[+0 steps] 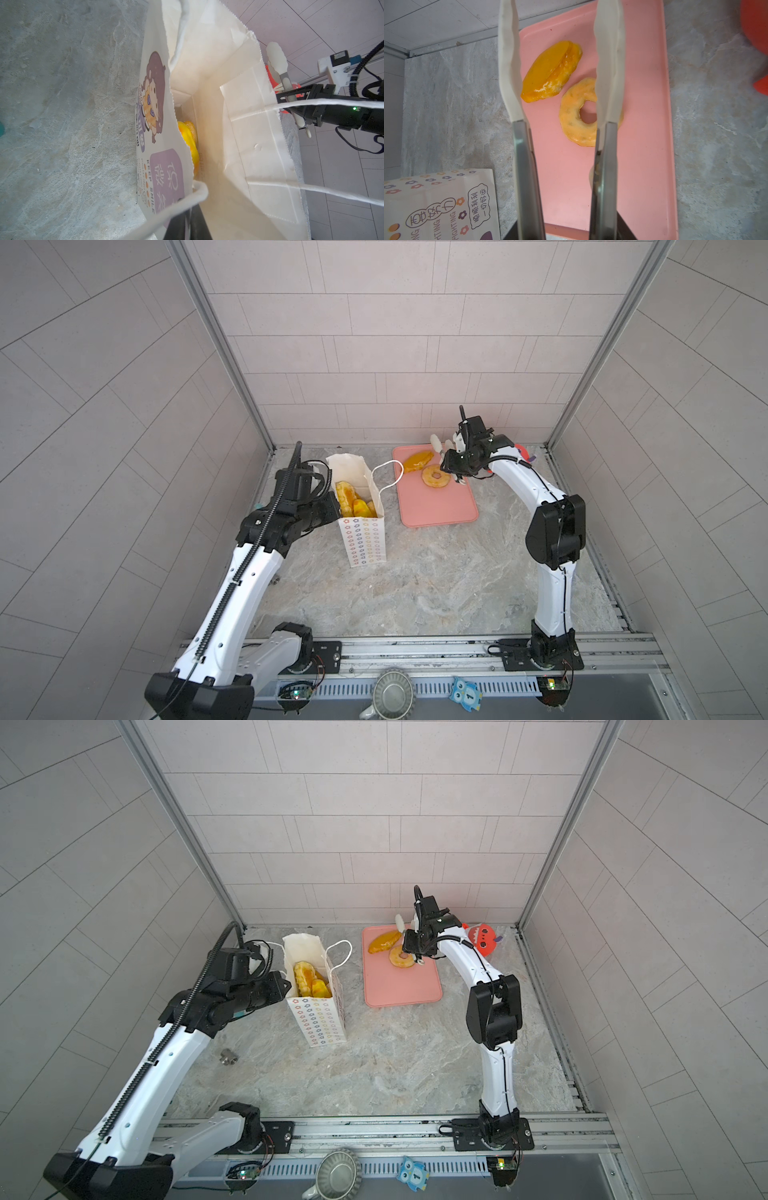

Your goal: Place the fake bread into the paper bag

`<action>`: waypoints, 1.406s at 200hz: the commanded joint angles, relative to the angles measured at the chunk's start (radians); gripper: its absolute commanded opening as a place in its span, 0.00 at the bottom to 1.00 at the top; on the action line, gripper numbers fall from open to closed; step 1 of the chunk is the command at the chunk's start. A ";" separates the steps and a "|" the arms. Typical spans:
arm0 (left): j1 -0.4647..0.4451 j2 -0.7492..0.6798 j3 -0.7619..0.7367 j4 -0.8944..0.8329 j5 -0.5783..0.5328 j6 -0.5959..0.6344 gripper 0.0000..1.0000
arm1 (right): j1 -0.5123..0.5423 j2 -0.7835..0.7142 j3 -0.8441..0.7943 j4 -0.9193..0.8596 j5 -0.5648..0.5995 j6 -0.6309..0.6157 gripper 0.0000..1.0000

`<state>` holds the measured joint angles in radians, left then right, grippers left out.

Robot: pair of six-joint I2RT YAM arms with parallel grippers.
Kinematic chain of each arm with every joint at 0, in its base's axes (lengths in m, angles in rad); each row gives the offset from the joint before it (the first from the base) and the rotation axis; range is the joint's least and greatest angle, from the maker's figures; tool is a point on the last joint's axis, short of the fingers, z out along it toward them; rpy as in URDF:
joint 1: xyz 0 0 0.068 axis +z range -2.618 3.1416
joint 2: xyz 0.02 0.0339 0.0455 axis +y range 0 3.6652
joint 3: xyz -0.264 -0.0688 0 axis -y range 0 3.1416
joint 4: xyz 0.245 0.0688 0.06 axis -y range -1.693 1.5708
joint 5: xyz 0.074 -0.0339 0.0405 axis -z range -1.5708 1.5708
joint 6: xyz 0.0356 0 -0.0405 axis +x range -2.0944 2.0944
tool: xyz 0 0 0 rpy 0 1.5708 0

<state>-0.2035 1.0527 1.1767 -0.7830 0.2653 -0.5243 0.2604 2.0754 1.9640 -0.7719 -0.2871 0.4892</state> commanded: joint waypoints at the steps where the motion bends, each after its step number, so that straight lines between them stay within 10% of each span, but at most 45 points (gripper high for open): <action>1: -0.001 -0.003 0.010 -0.004 0.000 0.007 0.10 | -0.012 0.018 0.035 0.016 -0.029 0.031 0.48; 281: -0.001 0.013 0.006 -0.008 -0.021 0.029 0.10 | -0.023 0.224 0.154 -0.008 -0.136 0.108 0.52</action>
<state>-0.2035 1.0569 1.1767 -0.7822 0.2615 -0.5156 0.2413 2.2787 2.0861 -0.7769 -0.4095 0.5766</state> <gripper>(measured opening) 0.103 0.526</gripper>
